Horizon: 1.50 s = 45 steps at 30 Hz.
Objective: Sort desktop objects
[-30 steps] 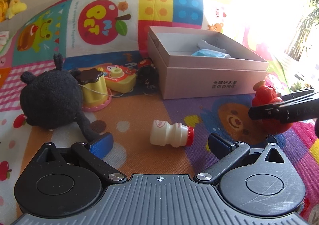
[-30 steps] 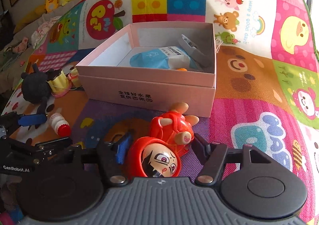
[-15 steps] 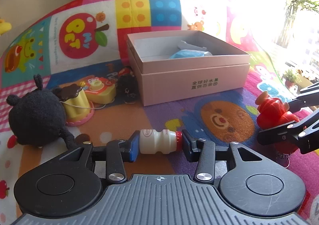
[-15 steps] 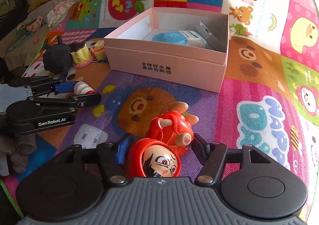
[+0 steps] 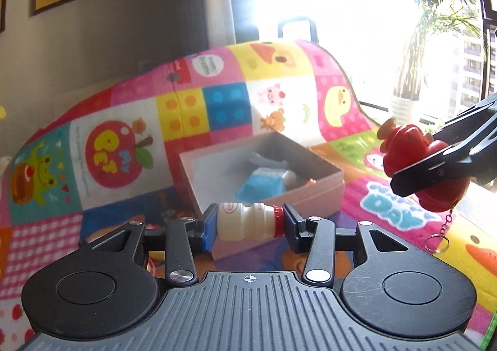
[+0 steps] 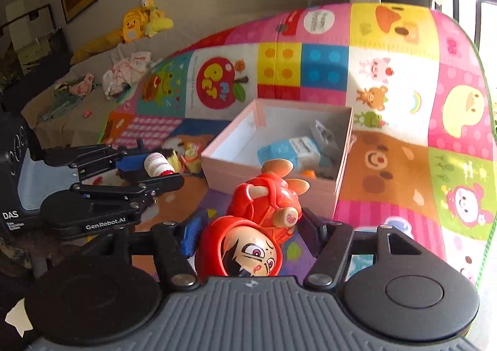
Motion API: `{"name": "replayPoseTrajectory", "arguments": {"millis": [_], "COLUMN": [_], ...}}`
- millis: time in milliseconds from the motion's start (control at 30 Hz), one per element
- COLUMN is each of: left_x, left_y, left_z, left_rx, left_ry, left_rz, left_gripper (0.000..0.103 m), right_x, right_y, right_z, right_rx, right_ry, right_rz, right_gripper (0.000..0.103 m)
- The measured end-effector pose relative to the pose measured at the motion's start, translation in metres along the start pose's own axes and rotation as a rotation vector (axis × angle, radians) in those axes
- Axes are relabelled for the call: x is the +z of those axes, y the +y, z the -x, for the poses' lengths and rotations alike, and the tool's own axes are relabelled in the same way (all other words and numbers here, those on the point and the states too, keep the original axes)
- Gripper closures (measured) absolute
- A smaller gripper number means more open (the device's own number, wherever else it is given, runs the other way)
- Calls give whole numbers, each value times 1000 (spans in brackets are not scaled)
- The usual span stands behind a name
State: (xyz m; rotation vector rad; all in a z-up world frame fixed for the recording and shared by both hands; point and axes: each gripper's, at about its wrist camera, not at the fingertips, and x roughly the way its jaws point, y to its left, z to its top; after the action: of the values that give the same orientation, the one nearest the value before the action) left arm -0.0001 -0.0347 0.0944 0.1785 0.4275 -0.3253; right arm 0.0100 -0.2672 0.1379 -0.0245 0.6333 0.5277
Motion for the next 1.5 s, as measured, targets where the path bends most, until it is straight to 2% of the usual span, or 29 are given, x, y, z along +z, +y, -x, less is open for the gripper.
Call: {"name": "replayPoseTrajectory", "arguments": {"millis": [67, 200, 367, 400, 433, 467, 500, 533, 667, 800, 867, 1033, 1133, 1233, 1267, 1300, 1500], "left_x": [17, 32, 21, 17, 13, 9, 3, -1, -18, -40, -50, -71, -79, -81, -82, -82, -86], "left_y": [2, 11, 17, 18, 19, 21, 26, 28, 35, 49, 58, 77, 86, 88, 87, 86, 87], "left_z": [-12, -56, -115, -121, -123, -121, -112, -103, -67, -47, -41, -34, -32, -34, -35, -35, -36], "left_rx": [18, 38, 41, 31, 23, 4, -21, -31, -5, 28, 27, 52, 54, 34, 24, 17, 38], "left_ry": [-32, -12, 80, 99, 110, 107, 84, 64, 9, 12, 27, 64, 65, 52, 52, 55, 55], "left_rz": [-5, 42, 60, 63, 73, 88, 110, 122, 129, 197, 244, 307, 342, 360, 361, 357, 364], "left_gripper": [55, 55, 55, 52, 41, 33, 17, 9, 8, 6, 5, 5, 4, 3, 3, 3, 2], "right_x": [20, 52, 78, 82, 84, 87, 90, 93, 107, 118, 118, 104, 96, 92, 92, 94, 118], "right_y": [1, -2, -14, -16, -18, -20, -22, -25, -33, -38, -35, -31, -33, -36, -37, -39, -41], "right_z": [9, 4, -35, -47, -59, -71, -82, -94, -146, -216, -247, -308, -320, -320, -318, -313, -250], "right_rx": [-25, -54, -64, -74, -86, -95, -99, -98, -68, -37, -64, -186, -231, -246, -246, -250, -216], "right_ry": [-69, -141, -102, -84, -66, -51, -36, -18, 62, 176, 221, 361, 410, 419, 417, 414, 253], "right_rz": [26, 31, -28, -37, -45, -53, -65, -81, -181, -304, -295, -160, -93, -38, -34, -34, -88], "right_gripper": [39, 39, 39, 39, 39, 39, 39, 39, 39, 39, 39, 39, 39, 41, 38, 31, 26]}}
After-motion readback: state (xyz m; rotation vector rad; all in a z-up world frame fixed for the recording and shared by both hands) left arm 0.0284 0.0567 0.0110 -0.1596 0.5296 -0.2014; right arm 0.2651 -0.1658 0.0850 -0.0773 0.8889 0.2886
